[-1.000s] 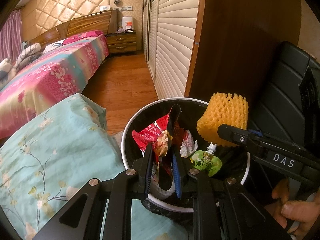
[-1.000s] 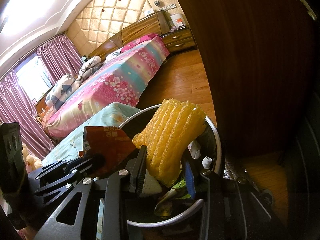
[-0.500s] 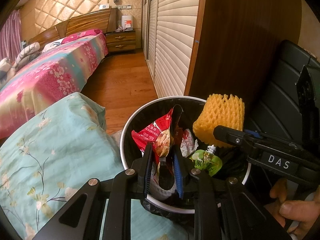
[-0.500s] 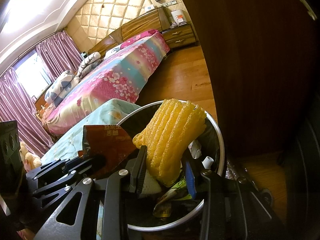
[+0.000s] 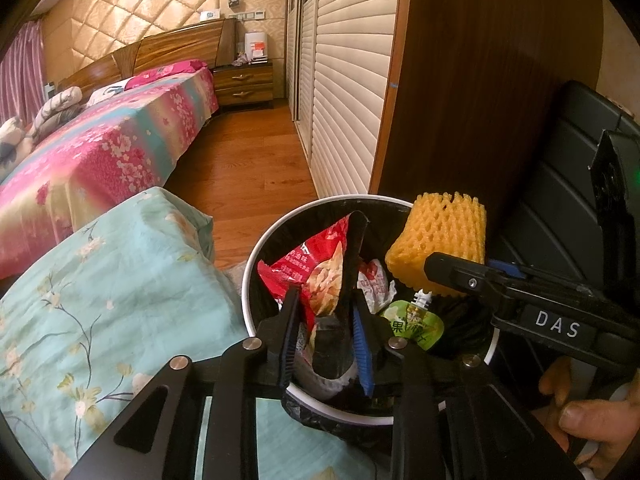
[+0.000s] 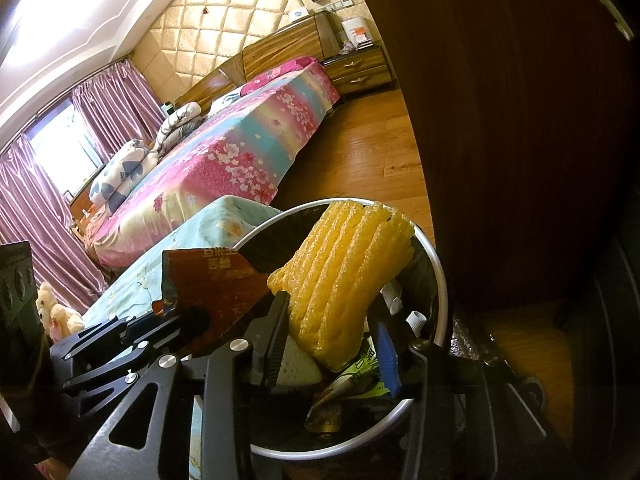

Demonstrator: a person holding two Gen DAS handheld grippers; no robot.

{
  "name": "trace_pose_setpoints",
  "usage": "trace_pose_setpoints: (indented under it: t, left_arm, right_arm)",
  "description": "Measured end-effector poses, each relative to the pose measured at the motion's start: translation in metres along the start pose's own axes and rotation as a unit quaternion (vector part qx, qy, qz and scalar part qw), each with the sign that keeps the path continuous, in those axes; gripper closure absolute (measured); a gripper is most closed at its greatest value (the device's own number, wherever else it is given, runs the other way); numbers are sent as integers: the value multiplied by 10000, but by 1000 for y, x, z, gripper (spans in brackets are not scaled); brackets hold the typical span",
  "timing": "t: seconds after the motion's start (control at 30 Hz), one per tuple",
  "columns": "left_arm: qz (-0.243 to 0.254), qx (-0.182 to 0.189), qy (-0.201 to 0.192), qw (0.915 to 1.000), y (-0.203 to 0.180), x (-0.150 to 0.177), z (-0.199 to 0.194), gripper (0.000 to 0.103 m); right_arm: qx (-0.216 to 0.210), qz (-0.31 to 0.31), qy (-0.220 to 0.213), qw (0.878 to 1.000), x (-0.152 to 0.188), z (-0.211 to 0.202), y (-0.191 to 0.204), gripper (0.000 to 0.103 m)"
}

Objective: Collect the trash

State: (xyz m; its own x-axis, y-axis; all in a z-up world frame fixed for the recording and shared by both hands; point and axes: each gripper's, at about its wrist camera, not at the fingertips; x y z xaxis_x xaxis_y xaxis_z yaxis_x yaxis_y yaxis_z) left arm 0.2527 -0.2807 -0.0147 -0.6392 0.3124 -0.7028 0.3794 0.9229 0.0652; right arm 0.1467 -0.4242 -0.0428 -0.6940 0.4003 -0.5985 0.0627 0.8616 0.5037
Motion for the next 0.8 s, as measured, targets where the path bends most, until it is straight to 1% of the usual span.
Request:
trace_pose_setpoints:
  t: [0.03,0.07,0.1,0.13,0.17,0.4,0.47,0.57,0.67,0.8]
  left_arm:
    - [-2,-15,0,10000,0,0,0,70]
    - [-4,-32,-7,10000,1,0,-1,61]
    - [-26,-84,-31,10000,1,1,-3,54]
    - [-41,-119,-59,9999,2,2,-5,45]
    - [-49,-141,-76,9999,4,2,-6,43]
    - [-267,-148,-75,9995,17,12,-17,40]
    - [-350,-107,-100,9993,21,18,-23,40]
    - [-447,-97,-155,9988,26,28,-34,38]
    - [-604,-135,-227,9978,35,45,-49,35]
    - [-754,-190,-295,9965,48,70,-71,34]
  right_arm:
    - [-12,19,-15,10000,0,-1,0,53]
    - [-24,37,-31,10000,0,-2,-1,44]
    - [-28,45,-49,10000,0,-2,0,40]
    - [-18,48,-68,10000,0,-3,0,37]
    - [-6,55,-98,9999,0,-5,0,36]
    - [3,87,-300,9995,4,-17,3,34]
    - [-7,80,-363,9993,8,-22,7,29]
    - [-52,113,-458,9989,17,-30,14,26]
    - [-87,158,-506,9986,28,-36,21,24]
    - [-144,76,-545,9984,46,-40,39,24]
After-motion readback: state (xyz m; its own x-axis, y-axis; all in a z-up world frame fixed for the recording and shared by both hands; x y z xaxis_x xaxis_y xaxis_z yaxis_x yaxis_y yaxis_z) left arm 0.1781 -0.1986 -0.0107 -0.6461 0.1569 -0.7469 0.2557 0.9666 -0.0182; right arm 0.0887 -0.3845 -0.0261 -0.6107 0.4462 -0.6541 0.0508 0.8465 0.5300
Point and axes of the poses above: each gripper's, at about its wrist camera, not at the fingertips, and z roughly the way its jaws point, y to its left, x to its underside, and after that the axes turned 10 degrees about -x, right-handed
